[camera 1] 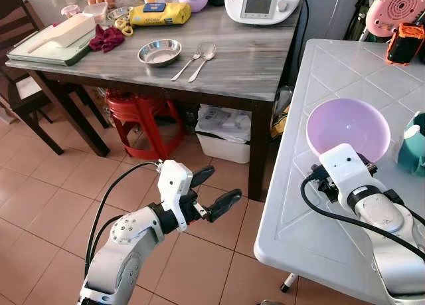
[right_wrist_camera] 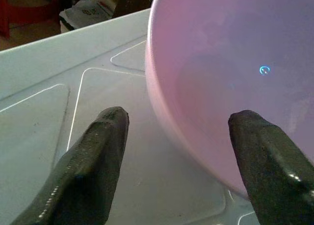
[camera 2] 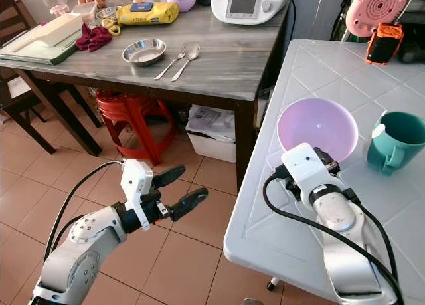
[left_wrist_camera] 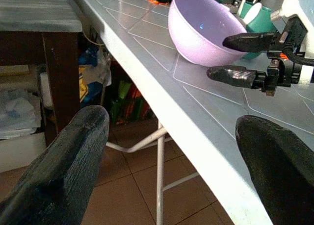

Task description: Setting the table

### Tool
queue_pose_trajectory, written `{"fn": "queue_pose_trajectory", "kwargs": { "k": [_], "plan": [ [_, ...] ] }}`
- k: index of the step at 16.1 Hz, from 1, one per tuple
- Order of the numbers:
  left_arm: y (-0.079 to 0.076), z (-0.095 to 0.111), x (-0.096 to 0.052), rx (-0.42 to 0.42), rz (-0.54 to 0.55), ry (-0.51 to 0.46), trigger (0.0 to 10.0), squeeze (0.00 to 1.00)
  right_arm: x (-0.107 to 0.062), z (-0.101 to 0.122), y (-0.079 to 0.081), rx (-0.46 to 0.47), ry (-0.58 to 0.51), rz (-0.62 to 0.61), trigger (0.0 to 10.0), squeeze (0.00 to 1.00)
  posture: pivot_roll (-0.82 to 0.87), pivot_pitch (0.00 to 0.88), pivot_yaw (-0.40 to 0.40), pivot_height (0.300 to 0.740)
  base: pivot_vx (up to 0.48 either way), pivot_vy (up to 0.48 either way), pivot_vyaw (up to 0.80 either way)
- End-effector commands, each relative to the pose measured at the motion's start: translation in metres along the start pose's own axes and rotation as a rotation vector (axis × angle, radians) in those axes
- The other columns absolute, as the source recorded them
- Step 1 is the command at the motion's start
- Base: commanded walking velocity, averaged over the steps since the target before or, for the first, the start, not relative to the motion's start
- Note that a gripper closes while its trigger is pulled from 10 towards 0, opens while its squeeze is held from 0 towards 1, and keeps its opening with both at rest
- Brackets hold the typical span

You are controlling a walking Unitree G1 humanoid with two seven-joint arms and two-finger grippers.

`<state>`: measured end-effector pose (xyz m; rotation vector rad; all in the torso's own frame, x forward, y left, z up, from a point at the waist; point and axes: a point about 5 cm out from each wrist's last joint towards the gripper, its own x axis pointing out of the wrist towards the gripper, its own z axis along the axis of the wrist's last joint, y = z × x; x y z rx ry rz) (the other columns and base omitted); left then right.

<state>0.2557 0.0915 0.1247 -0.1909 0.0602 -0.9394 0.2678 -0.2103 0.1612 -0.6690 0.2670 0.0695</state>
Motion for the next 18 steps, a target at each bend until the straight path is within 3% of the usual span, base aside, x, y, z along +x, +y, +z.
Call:
{"fn": "queue_pose_trajectory", "kwargs": {
  "k": [1, 18],
  "plan": [
    [0.002, -0.004, -0.003, 0.012, 0.020, 0.024, 10.0, 0.00, 0.001, -0.002, 0.000, 0.007, 0.015, 0.015, 0.0, 0.00, -0.15, 0.119, 0.123, 0.740, 0.000, 0.000, 0.00],
    [0.004, -0.005, -0.004, 0.023, 0.029, 0.042, 10.0, 0.00, 0.000, -0.020, -0.002, -0.007, 0.072, 0.025, 0.0, 0.00, -0.15, 0.117, 0.131, 0.740, 0.000, 0.000, 0.00]
  ]
}}
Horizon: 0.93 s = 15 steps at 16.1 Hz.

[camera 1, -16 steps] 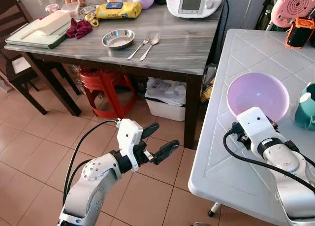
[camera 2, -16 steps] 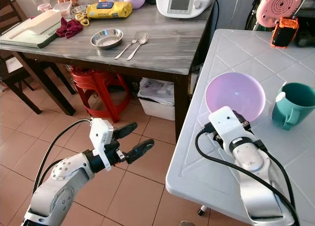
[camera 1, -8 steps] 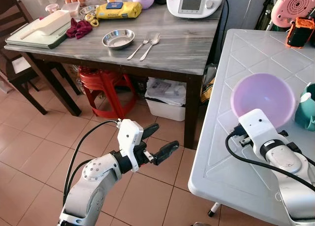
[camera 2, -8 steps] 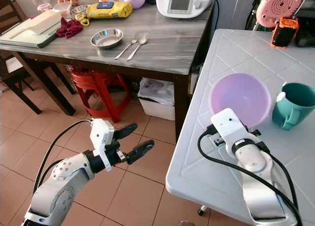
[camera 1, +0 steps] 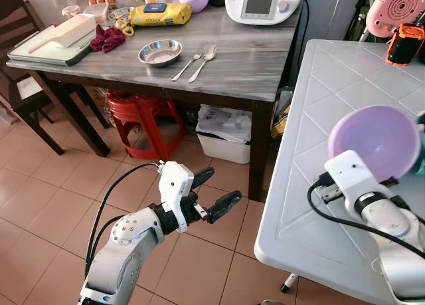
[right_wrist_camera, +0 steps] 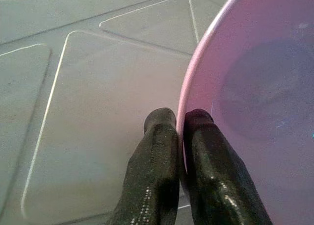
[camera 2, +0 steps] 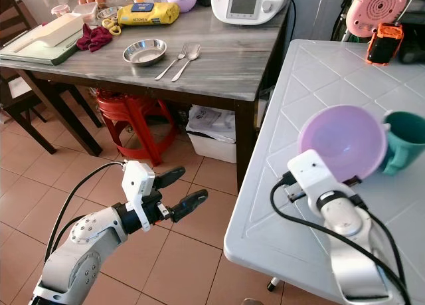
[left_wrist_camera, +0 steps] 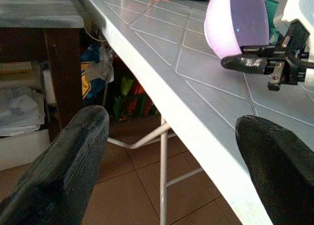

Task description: Setting the table

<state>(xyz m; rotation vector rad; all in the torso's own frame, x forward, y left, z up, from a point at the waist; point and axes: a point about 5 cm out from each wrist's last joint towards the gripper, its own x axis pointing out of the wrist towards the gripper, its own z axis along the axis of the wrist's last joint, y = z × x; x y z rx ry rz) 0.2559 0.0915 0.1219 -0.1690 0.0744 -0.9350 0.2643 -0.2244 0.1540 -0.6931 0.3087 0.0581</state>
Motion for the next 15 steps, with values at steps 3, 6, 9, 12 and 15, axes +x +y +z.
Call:
{"fn": "queue_pose_trajectory", "kwargs": {
  "k": [3, 6, 9, 12, 15],
  "plan": [
    [0.005, -0.002, -0.003, 0.012, 0.026, 0.020, 10.0, 0.00, 0.002, -0.005, 0.004, 0.011, 0.021, 0.021, 0.0, 0.00, -0.15, 0.113, 0.130, 0.740, 0.000, 0.000, 0.00],
    [0.005, -0.002, -0.004, 0.015, 0.030, 0.021, 10.0, 0.00, 0.004, 0.008, 0.006, 0.013, -0.044, 0.021, 0.0, 0.00, -0.14, 0.105, 0.130, 0.740, 0.000, 0.000, 0.00],
    [0.007, -0.002, -0.004, 0.022, 0.047, 0.021, 10.0, 0.00, 0.004, 0.025, 0.009, 0.042, -0.139, 0.007, 0.0, 0.00, -0.14, 0.098, 0.129, 0.740, 0.000, 0.000, 0.00],
    [0.016, 0.007, -0.002, 0.045, 0.133, -0.040, 10.0, 0.00, -0.001, 0.052, 0.012, 0.146, -0.299, -0.055, 2.8, 0.00, -0.14, 0.095, 0.129, 0.740, 0.000, 0.000, 0.00],
    [0.043, 0.018, -0.001, 0.141, 0.386, -0.085, 10.0, 0.00, -0.009, 0.075, 0.016, 0.212, -0.437, -0.113, 10.0, 0.00, -0.14, 0.088, 0.127, 0.740, 0.000, 0.000, 0.00]
  ]
}}
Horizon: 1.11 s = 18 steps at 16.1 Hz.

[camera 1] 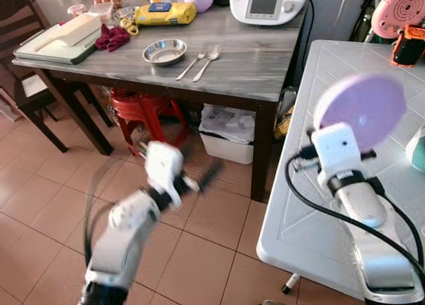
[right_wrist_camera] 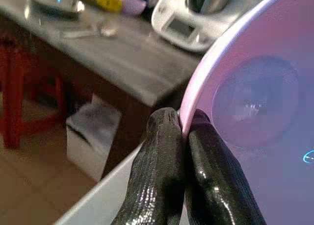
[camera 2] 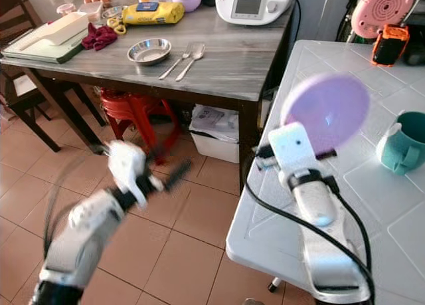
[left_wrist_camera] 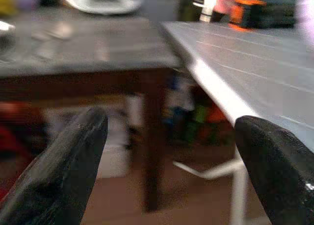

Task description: Setting the table

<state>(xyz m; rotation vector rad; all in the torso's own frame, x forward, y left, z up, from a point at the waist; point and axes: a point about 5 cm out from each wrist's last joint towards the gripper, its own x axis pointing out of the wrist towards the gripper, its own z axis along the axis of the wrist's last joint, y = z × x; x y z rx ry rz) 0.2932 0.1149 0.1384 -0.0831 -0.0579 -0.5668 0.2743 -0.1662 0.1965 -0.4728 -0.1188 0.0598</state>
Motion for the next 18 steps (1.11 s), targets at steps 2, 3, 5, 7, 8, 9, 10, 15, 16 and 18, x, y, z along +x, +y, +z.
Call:
{"fn": "queue_pose_trajectory", "kwargs": {
  "k": [2, 3, 5, 7, 8, 9, 10, 15, 16, 18],
  "plan": [
    [0.018, -0.001, -0.002, 0.030, 0.151, -0.007, 10.0, 0.00, 0.000, 0.009, 0.014, 0.029, -0.052, 0.020, 10.0, 0.00, -0.14, 0.083, 0.125, 0.740, 0.000, 0.000, 0.00],
    [0.021, -0.002, -0.001, 0.033, 0.188, -0.003, 10.0, 0.00, 0.000, 0.008, 0.017, 0.034, -0.057, 0.023, 10.0, 0.00, -0.14, 0.073, 0.121, 0.740, 0.000, 0.000, 0.00],
    [0.028, -0.004, 0.002, 0.050, 0.274, 0.010, 10.0, 0.00, 0.001, 0.010, 0.025, 0.057, -0.073, 0.036, 10.0, 0.00, -0.14, 0.067, 0.115, 0.740, 0.000, 0.000, 0.00],
    [0.029, -0.006, 0.005, 0.042, 0.297, 0.011, 10.0, 0.00, 0.003, 0.010, 0.028, 0.070, -0.074, 0.046, 10.0, 0.00, -0.14, 0.060, 0.107, 0.740, 0.000, 0.000, -0.40],
    [0.029, -0.007, 0.006, 0.044, 0.313, 0.013, 10.0, 0.00, 0.005, 0.010, 0.028, 0.070, -0.076, 0.048, 10.0, 0.00, -0.14, 0.059, 0.104, 0.740, 0.000, 0.000, -0.80],
    [0.029, -0.008, 0.006, 0.053, 0.324, 0.018, 10.0, 0.00, 0.005, 0.010, 0.028, 0.070, -0.076, 0.048, 10.0, 0.00, -0.14, 0.060, 0.102, 0.740, 0.000, 0.000, -0.80],
    [0.029, -0.011, 0.006, 0.057, 0.341, 0.034, 10.0, 0.00, 0.006, 0.009, 0.027, 0.070, -0.077, 0.048, 10.0, 0.00, -0.14, 0.060, 0.101, 0.740, 0.000, 0.000, -0.80],
    [0.028, -0.013, 0.005, 0.072, 0.335, 0.044, 10.0, 0.00, 0.006, 0.005, 0.031, 0.081, -0.069, 0.054, 10.0, 0.00, -0.13, 0.068, 0.109, 0.740, 0.000, 0.000, -0.38],
    [0.028, -0.013, 0.005, 0.066, 0.332, 0.047, 10.0, 0.00, 0.006, 0.005, 0.032, 0.081, -0.068, 0.055, 10.0, 0.00, -0.13, 0.068, 0.110, 0.740, 0.000, 0.000, 0.00],
    [0.028, -0.013, 0.005, 0.067, 0.331, 0.050, 10.0, 0.00, 0.007, 0.004, 0.033, 0.081, -0.067, 0.057, 10.0, 0.00, -0.13, 0.070, 0.115, 0.740, 0.000, 0.000, 0.00]
  ]
}}
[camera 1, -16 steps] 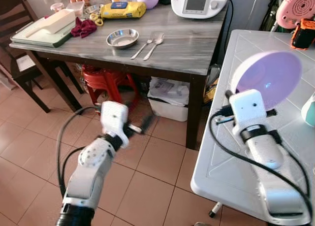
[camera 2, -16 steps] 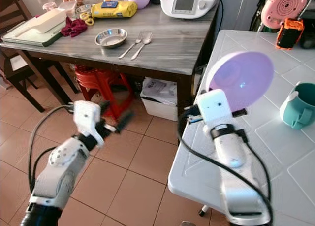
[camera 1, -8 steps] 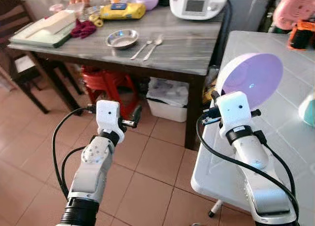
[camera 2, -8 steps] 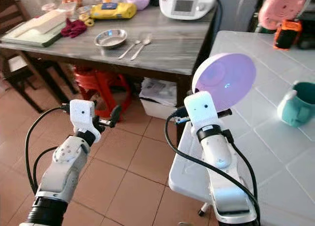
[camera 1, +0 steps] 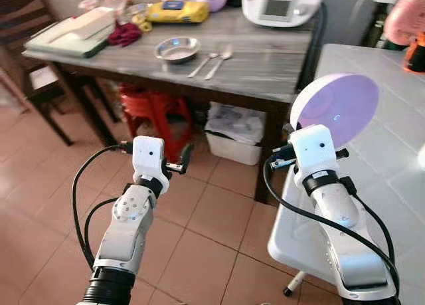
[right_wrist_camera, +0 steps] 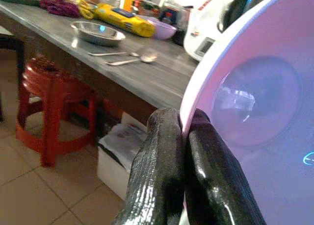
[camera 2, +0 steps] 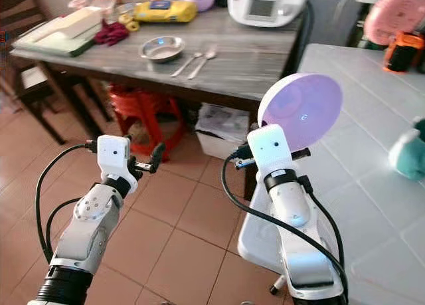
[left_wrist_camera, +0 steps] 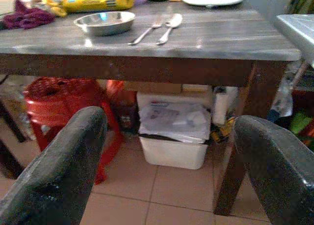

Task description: Setting the table

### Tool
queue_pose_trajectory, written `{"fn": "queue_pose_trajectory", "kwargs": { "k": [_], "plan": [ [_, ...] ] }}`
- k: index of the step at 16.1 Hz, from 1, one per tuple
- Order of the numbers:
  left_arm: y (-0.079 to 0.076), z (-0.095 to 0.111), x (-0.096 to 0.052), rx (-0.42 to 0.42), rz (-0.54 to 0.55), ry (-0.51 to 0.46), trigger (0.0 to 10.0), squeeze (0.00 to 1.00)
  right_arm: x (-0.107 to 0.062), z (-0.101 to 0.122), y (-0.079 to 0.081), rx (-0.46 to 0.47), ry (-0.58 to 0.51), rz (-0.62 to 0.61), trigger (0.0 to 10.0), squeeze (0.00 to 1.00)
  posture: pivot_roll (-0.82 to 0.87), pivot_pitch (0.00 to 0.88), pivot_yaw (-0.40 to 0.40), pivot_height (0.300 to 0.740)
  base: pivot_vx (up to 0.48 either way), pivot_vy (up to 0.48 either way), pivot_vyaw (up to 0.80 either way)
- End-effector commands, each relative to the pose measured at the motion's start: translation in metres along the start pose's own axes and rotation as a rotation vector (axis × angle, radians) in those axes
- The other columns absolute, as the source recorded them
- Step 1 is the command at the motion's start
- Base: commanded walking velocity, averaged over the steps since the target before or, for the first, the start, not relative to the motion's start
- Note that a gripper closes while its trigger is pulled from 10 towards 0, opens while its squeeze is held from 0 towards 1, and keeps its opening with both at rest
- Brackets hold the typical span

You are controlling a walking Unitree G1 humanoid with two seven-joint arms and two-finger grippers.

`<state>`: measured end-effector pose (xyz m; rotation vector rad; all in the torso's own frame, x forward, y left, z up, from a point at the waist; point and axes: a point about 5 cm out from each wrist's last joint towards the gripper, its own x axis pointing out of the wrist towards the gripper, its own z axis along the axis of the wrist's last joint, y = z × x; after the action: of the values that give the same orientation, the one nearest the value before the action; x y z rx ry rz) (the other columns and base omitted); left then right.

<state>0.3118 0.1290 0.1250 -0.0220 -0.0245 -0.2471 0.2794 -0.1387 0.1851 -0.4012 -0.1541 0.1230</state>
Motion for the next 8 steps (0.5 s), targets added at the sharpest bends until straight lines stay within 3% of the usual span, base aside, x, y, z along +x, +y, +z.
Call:
{"fn": "queue_pose_trajectory", "kwargs": {
  "k": [1, 3, 8],
  "plan": [
    [0.0059, -0.0005, 0.0003, 0.012, 0.010, 0.014, 10.0, 0.00, 0.0007, 0.0014, 0.0036, 0.008, -0.014, 0.007, 10.0, 0.00, -0.13, 0.071, 0.117, 0.740, 0.000, 0.000, 0.00],
    [0.0058, -0.0006, 0.0004, 0.014, 0.011, 0.020, 10.0, 0.00, 0.0005, -0.0004, 0.0031, 0.010, -0.009, 0.002, 10.0, 0.00, -0.13, 0.072, 0.120, 0.740, 0.000, 0.000, 0.00],
    [0.0051, -0.0005, 0.0002, 0.013, 0.008, 0.026, 10.0, 0.00, 0.0014, -0.0023, 0.0021, 0.013, -0.007, -0.002, 10.0, 0.00, -0.13, 0.072, 0.120, 0.740, -0.281, 0.000, 0.00]
  ]
}}
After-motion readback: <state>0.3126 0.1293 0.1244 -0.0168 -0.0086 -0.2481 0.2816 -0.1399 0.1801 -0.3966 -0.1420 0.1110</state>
